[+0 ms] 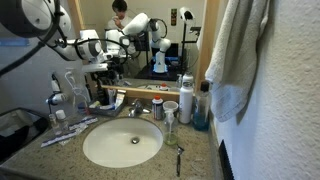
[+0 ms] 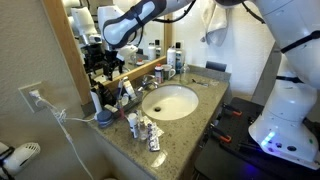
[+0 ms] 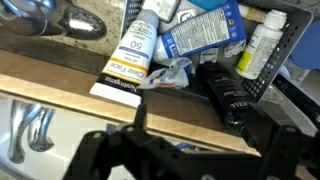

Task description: Move the black bottle to the upper left corner of the counter

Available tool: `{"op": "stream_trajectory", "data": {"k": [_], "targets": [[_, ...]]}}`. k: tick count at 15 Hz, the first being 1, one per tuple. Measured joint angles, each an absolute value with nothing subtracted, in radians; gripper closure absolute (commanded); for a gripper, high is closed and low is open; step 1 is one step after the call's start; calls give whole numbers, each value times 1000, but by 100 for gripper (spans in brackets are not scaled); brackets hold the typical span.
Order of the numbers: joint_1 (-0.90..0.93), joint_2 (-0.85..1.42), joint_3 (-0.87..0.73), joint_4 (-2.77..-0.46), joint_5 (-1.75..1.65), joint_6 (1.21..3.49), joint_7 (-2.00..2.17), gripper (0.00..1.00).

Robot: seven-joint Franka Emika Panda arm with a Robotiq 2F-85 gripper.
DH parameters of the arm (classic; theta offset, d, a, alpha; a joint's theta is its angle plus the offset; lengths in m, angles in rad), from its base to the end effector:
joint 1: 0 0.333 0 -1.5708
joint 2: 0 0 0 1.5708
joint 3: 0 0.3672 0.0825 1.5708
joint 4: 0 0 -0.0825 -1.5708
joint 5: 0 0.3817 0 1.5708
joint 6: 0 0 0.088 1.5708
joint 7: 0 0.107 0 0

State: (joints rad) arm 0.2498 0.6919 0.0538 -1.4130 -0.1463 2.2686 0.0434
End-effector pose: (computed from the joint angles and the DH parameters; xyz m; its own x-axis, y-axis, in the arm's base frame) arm 0.7414 0.2178 0.3492 0.9309 0.3261 0.1647 0.3161 -0.9450 0.0844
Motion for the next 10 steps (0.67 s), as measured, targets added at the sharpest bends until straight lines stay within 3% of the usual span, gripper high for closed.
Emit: {"op": "stream_trajectory", "data": {"k": [10], "targets": [[141, 477, 54, -1526, -109, 2039, 38, 0]]}}
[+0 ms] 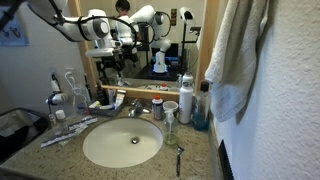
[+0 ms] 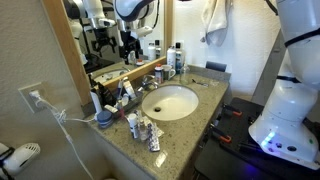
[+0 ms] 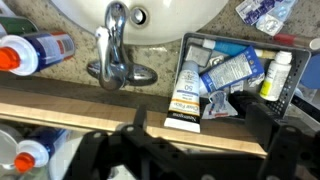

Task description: Move the black bottle to the upper left corner of the counter

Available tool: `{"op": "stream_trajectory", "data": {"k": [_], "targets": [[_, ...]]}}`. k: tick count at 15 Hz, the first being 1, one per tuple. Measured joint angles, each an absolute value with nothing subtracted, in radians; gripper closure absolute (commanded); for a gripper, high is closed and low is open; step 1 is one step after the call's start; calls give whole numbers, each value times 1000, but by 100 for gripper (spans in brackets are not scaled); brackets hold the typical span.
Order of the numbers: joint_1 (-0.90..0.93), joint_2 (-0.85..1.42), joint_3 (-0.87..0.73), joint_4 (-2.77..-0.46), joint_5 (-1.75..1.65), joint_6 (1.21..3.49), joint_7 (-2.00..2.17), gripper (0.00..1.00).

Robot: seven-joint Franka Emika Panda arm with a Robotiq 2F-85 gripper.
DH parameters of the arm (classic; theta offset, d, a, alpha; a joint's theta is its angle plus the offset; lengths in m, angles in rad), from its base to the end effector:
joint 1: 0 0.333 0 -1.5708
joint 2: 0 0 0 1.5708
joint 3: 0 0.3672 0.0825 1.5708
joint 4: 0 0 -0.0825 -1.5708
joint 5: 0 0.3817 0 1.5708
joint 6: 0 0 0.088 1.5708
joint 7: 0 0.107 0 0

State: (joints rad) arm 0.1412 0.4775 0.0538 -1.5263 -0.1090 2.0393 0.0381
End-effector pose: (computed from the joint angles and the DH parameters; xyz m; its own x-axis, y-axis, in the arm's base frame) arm 0.7038 0.1259 0.4327 0.9795 0.1978 0.0377 0.1948 -0.9781 0.0728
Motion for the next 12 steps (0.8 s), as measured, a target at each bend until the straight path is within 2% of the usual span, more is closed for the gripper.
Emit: {"op": "stream_trajectory", "data": {"k": [12], "targets": [[-3, -77, -1, -2096, 25, 2002, -13, 0]]}}
